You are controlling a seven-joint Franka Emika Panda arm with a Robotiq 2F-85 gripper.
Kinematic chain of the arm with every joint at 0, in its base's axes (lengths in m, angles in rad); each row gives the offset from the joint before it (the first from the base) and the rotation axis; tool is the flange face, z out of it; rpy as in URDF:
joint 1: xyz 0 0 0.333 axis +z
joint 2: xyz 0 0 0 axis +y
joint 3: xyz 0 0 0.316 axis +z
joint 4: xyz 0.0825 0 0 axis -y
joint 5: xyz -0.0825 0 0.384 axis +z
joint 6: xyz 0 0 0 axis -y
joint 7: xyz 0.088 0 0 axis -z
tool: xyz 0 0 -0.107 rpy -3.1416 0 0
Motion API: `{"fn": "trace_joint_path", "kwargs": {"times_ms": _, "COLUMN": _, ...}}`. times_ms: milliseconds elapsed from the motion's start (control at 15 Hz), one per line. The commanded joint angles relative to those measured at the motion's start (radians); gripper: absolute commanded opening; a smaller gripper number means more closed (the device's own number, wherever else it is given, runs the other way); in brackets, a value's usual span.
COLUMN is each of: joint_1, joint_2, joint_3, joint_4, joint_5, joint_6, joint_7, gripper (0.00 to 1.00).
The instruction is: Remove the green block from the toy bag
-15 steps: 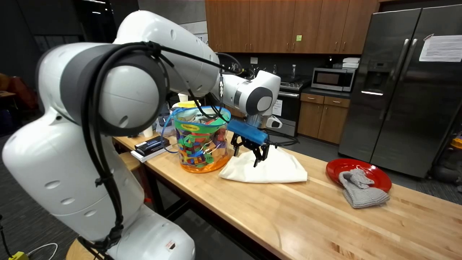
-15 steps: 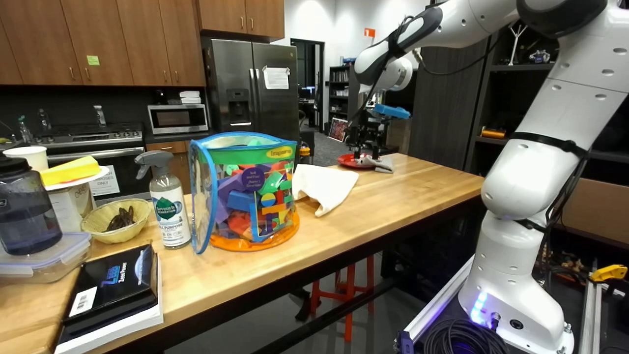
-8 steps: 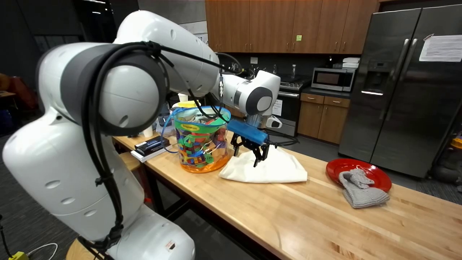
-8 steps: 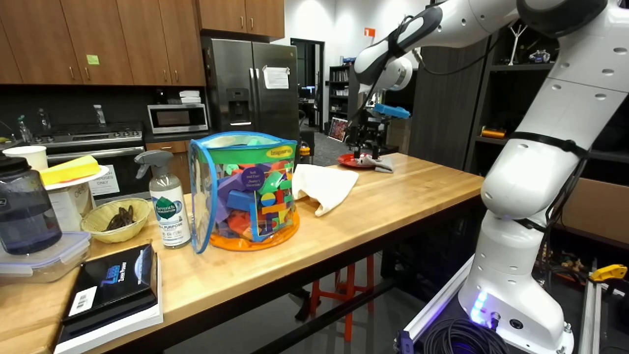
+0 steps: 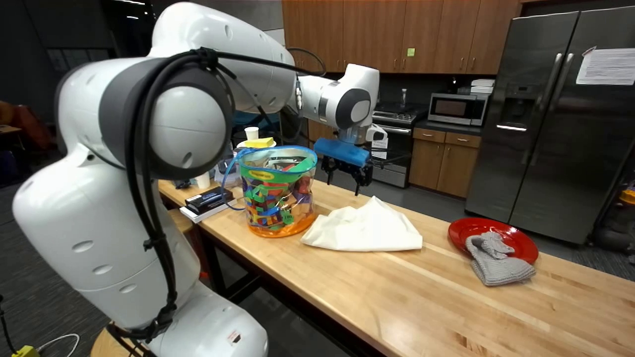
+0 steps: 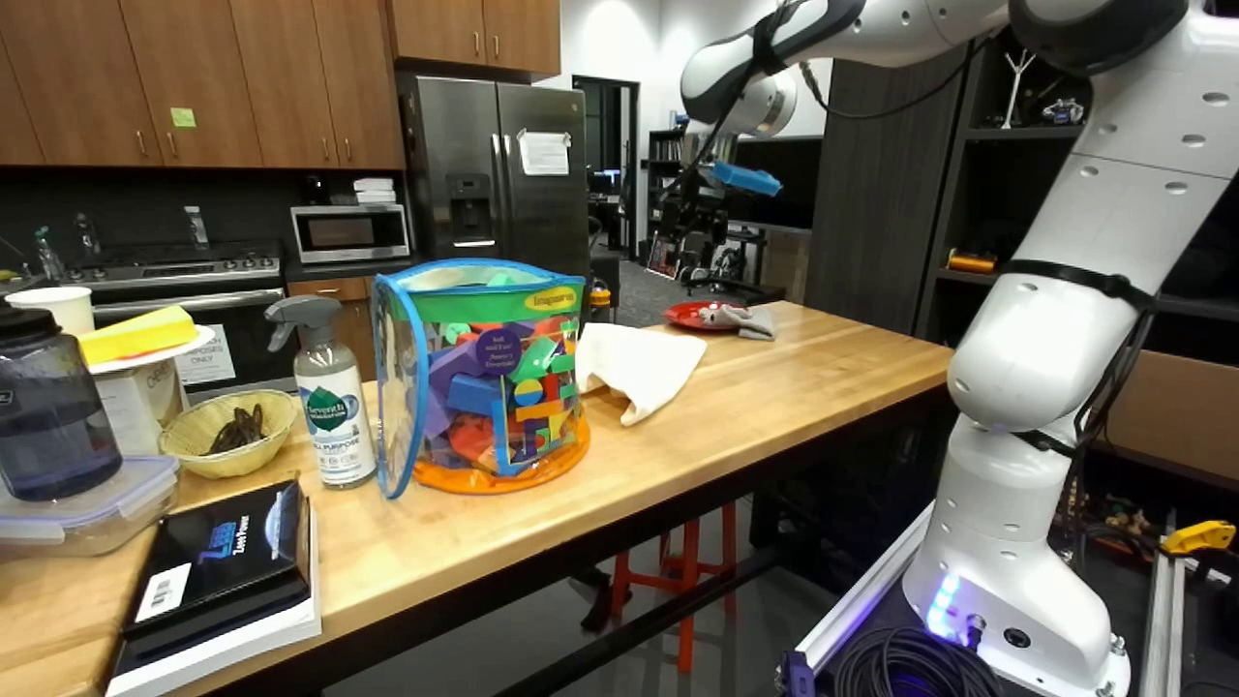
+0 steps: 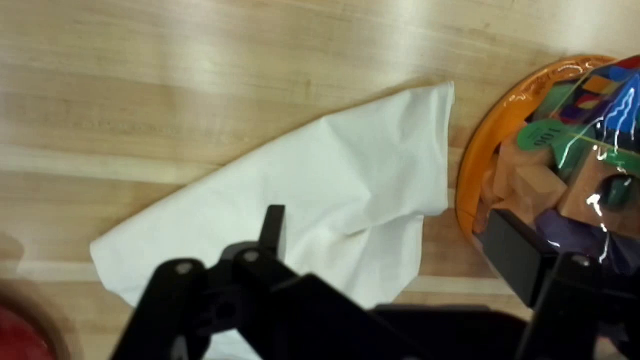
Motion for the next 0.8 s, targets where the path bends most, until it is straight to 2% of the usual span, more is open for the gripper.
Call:
{"fn": "trace_joint_path", "kwargs": {"times_ms": 0, "joint_1": 0.009, "joint_2": 0.082, "joint_3": 0.028, "joint_4": 0.138, "joint_5": 0.011, "joint_6": -0.002, "joint_7": -0.017, "gripper": 1.0}}
{"fn": "trace_joint_path", "kwargs": {"times_ms": 733, "joint_1": 0.046, "joint_2": 0.372, "joint_3": 0.132, "joint_4": 0.579, "joint_5": 0.028, "joint_6": -0.066, "joint_7": -0.145, "gripper": 1.0}}
